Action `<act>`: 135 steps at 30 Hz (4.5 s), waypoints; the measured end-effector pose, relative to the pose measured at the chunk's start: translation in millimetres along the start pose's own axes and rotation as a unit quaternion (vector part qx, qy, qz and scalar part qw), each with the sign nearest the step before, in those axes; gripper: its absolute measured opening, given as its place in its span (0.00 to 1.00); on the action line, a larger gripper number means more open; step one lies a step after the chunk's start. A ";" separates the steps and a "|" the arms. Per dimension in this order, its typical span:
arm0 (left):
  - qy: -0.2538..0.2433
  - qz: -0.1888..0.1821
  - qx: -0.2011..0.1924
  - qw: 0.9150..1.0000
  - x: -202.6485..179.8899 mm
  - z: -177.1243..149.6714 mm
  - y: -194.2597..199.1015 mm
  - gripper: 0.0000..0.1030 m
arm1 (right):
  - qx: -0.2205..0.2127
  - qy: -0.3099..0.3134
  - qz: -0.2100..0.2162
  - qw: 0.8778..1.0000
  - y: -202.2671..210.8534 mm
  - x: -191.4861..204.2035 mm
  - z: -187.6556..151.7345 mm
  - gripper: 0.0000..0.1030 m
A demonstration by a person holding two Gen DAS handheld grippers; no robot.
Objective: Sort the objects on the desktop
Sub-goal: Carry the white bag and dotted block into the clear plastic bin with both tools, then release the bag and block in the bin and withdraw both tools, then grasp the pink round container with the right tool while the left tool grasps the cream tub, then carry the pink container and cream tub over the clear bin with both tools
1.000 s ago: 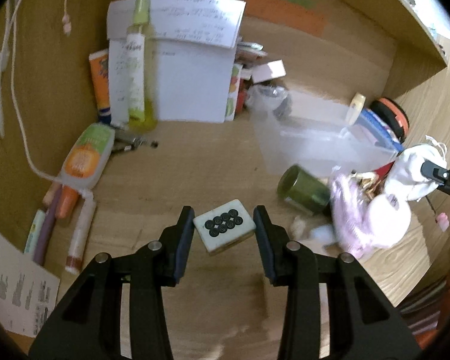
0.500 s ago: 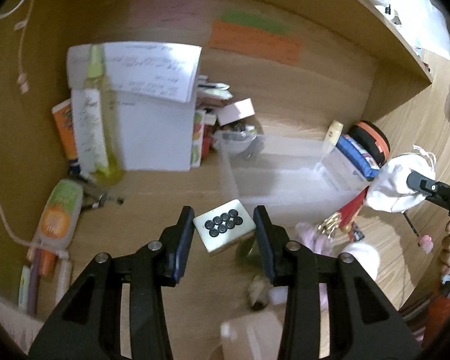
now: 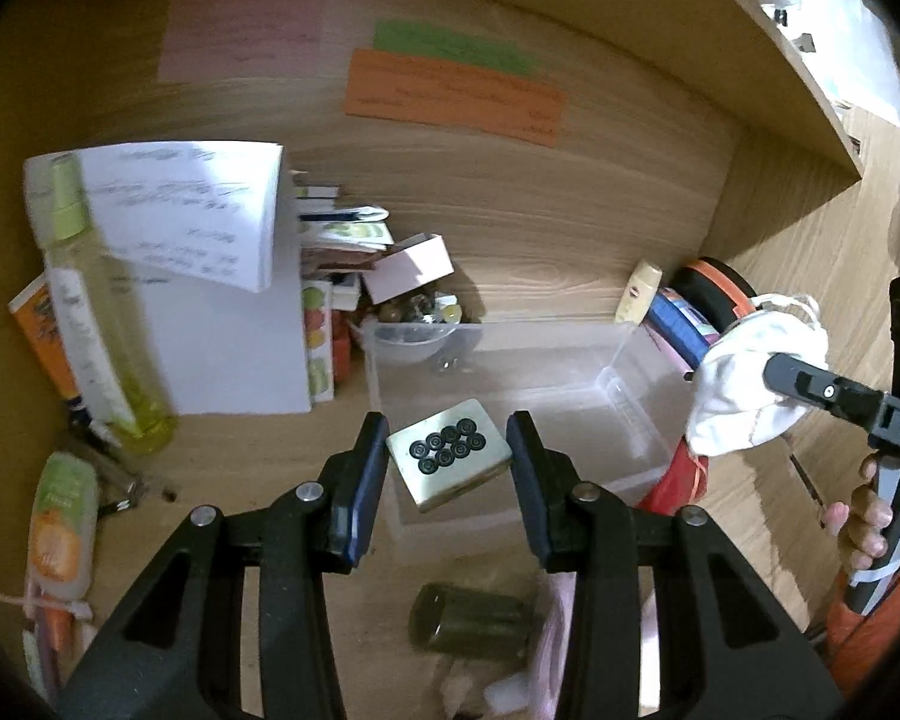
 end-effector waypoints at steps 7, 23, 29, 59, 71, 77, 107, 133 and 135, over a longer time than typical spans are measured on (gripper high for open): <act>-0.013 -0.002 0.031 0.999 -7.1 3.5 -35.6 0.39 | 0.013 0.003 -0.002 1.000 -29.7 -6.4 1.0 0.42; -0.054 0.001 0.113 0.992 -19.8 -12.2 -87.9 0.39 | 0.092 0.036 -0.037 0.994 -91.7 -9.0 -16.6 0.46; -0.054 -0.007 0.138 0.989 -22.5 -17.6 -99.0 0.39 | 0.117 0.046 -0.048 0.991 -106.0 -9.3 -28.5 0.48; -0.083 0.023 0.067 0.994 -33.5 3.9 -63.0 0.70 | 0.060 0.139 -0.097 0.984 -60.1 24.3 -18.8 0.80; -0.076 0.048 0.015 0.996 -15.0 3.6 9.5 0.88 | 0.001 0.152 -0.111 0.982 -0.3 41.3 -18.2 0.98; -0.069 0.062 0.020 0.995 -3.6 -22.4 44.5 0.88 | -0.015 0.156 -0.118 0.981 26.3 46.9 -31.7 0.99; -0.010 0.082 0.089 0.993 -14.0 -163.8 88.8 0.92 | 0.069 0.189 -0.034 0.979 13.5 104.2 -139.8 0.99; 0.043 0.095 0.041 0.994 -0.4 -153.4 80.9 0.67 | 0.090 0.164 -0.011 0.982 -8.3 94.3 -140.4 0.61; 0.050 0.093 0.039 0.994 0.7 -149.4 79.7 0.67 | 0.087 0.153 -0.007 0.984 -6.1 92.5 -136.4 0.61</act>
Point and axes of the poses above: each gripper's, at about its wrist camera, not at the fingertips, and y roughly against the way its jaws point, x to its left, z to its top, the point moved 1 cm from there along -y, roughly the way its jaws point, and after that the axes turned 13 degrees about -x, right-handed, at the moved point
